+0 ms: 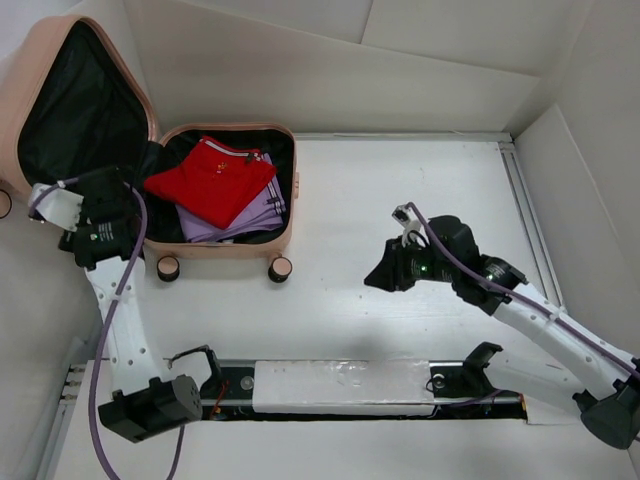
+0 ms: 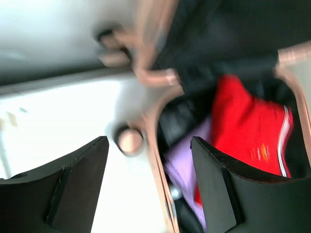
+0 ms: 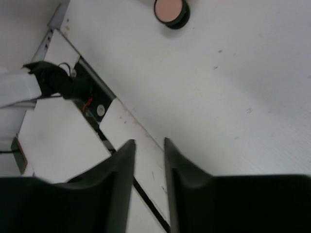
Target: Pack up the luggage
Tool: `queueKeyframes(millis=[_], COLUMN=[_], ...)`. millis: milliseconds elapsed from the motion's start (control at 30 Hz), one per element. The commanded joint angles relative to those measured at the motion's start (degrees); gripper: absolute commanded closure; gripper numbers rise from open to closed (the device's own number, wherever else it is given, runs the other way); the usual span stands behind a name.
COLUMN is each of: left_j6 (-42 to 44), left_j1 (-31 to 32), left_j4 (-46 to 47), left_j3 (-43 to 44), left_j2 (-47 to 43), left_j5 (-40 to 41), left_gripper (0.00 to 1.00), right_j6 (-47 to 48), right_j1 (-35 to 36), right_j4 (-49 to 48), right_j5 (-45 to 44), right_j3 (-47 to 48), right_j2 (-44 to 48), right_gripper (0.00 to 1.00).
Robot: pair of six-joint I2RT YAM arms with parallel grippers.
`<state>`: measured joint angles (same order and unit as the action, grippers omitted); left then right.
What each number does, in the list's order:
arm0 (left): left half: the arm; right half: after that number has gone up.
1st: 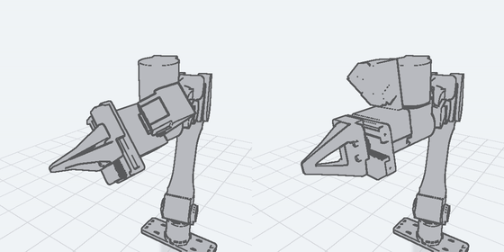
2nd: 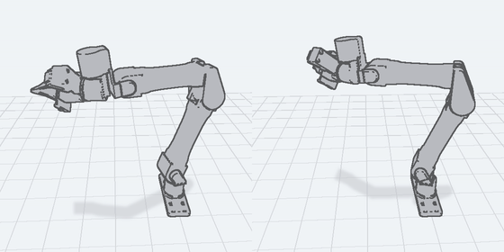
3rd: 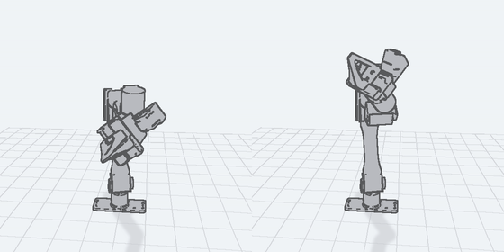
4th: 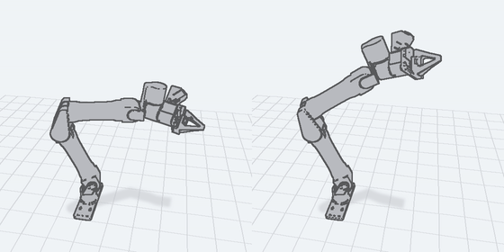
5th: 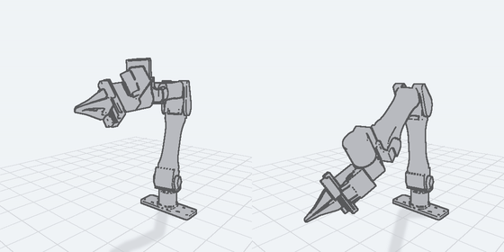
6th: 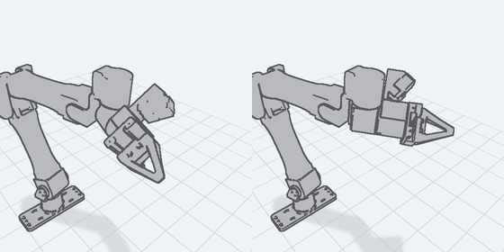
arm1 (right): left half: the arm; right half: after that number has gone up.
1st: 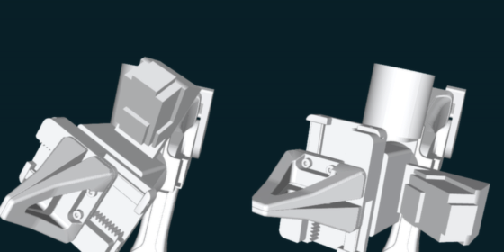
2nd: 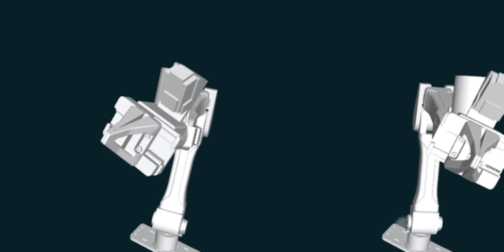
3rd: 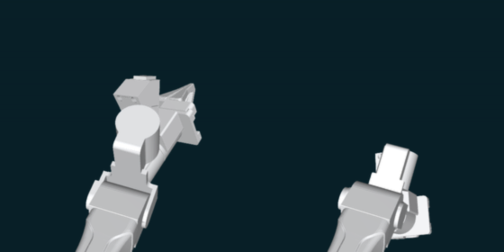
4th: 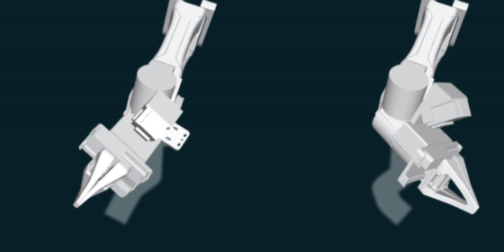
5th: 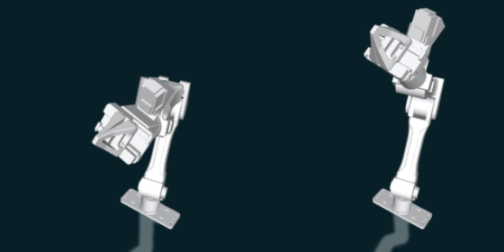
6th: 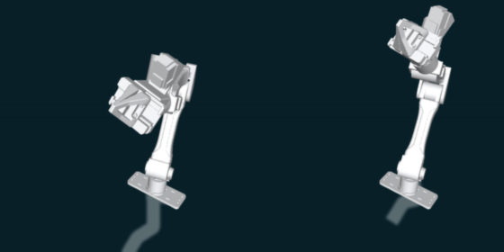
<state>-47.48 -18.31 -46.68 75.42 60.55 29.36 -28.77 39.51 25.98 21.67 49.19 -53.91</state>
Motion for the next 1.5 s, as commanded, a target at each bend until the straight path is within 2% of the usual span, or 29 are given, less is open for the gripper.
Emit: queueKeyframes(millis=[0, 33, 67, 167, 333, 367, 433, 600, 700, 733, 767, 800, 833, 867, 967, 1000, 1100, 1133, 1200, 1233, 1333, 1367, 1433, 1467], left_j6=[0.71, 0.73, 0.73, 0.73, 3.45, 3.45, 4.58, 5.12, 6.62, 6.62, 6.62, 6.62, 6.62, 6.62, 4.16, 4.15, 2.76, 1.18, 0.03, -1.37, -4.2, -3.33, -0.62, 0.89], left_j1=[-1.56, -1.56, -1.56, -1.56, -1.56, -1.56, -3.05, -9.81, -9.82, -9.82, -9.82, -9.82, -8.78, -7.81, -2.9, 2.26, 11.42, 17.37, 24.59, 32.64, 43.67, 48.66, 52.04, 54.4], left_j4=[-8.33, -9.13, -11.05, -14.05, -15.72, -17.9, -17.92, -17.14, -15.73, -15.73, -15.73, -15.73, -15.73, -15.73, -15.2, -15.2, -12.91, -12.39, -11.51, -11.51, -10.9, -9.59, -4.42, -2.74], left_j3=[11.12, 12.72, 15.52, 20.72, 31.44, 35.9, 38.56, 42.53, 43.14, 43.84, 44.37, 44.38, 45.07, 45.6, 43.33, 42.02, 34.82, 32.88, 27.26, 24.89, 15.58, 13.03, 5.21, 3.09], left_j2=[2.98, 3.51, 4.91, 8.95, 20.11, 22.13, 25.66, 27.42, 28.91, 29.53, 30.23, 30.93, 30.94, 30.94, 30.94, 29.03, 25.68, 23.06, 20.58, 18.13, 14.6, 11.72, 8.37, 4.87], left_j5=[14.81, 15.45, 16.5, 20.89, 26.52, 27.23, 27.24, 21.0, 19.86, 19.85, 19.16, 18.02, 18.01, 17.4, 18.18, 18.88, 21.34, 21.35, 20.12, 19.25, 14.16, 11.7, 3.01, 0.02], left_gripper=[0.35, 0.35, 0.35, 0.35, 0.34, 0.35, 0.36, 0.4, 0.51, 0.57, 0.71, 0.79, 0.98, 0.98, 1.0, 1.0, 1.0, 1.0, 1.0, 1.0, 0.99, 0.94, 0.76, 0.59], right_j6=[3.19, 3.81, 4.34, 4.86, 4.87, 4.87, 4.87, 5.4, 5.4, 5.4, 5.4, 5.4, 5.4, 5.4, 5.4, 4.87, 4.87, 4.87, 4.34, 4.34, 3.29, 3.29, 2.06, 2.06], right_j1=[3.2, 3.21, 3.99, 5.31, 6.98, 7.51, 7.52, 8.04, 8.04, 8.04, 8.04, 8.04, 8.04, 8.04, 8.04, 8.04, 8.04, 8.04, 8.04, 8.04, 8.04, 8.04, 8.04, 8.04], right_j4=[-5.23, -5.23, -4.45, -4.44, -4.44, -4.44, -4.44, -3.74, -3.22, -3.21, -2.69, -2.69, -2.69, -2.69, -2.69, -2.69, -2.69, -2.69, -3.21, -3.91, -4.44, -4.44, -4.97, -4.97], right_j5=[3.82, 3.82, 3.82, 4.34, 4.34, 4.34, 3.82, 2.67, 1.45, 1.44, 1.44, 1.44, 0.92, 0.92, 0.3, -0.31, -0.31, -0.31, -0.31, -0.31, -0.31, -0.31, -1.63, -1.63], right_j3=[-0.32, -0.32, -0.32, 0.29, 0.29, 0.29, 0.29, 0.29, 0.29, 0.29, 0.29, 0.29, 0.29, 0.29, 0.29, 0.29, 0.82, 0.82, 0.82, 0.82, 1.34, 1.35, 1.35, 1.35], right_j2=[1.09, 1.09, 1.09, 1.09, 1.09, 1.09, 1.09, 1.09, 0.47, 0.47, -0.22, -0.23, -0.23, -0.23, -0.76, -1.37, -2.42, -2.43, -2.96, -3.74, -5.06, -5.85, -6.73, -7.6], right_gripper=[0.59, 0.52, 0.39, 0.3, 0.28, 0.27, 0.27, 0.27, 0.27, 0.27, 0.27, 0.27, 0.27, 0.27, 0.27, 0.27, 0.27, 0.27, 0.27, 0.27, 0.27, 0.27, 0.27, 0.27])
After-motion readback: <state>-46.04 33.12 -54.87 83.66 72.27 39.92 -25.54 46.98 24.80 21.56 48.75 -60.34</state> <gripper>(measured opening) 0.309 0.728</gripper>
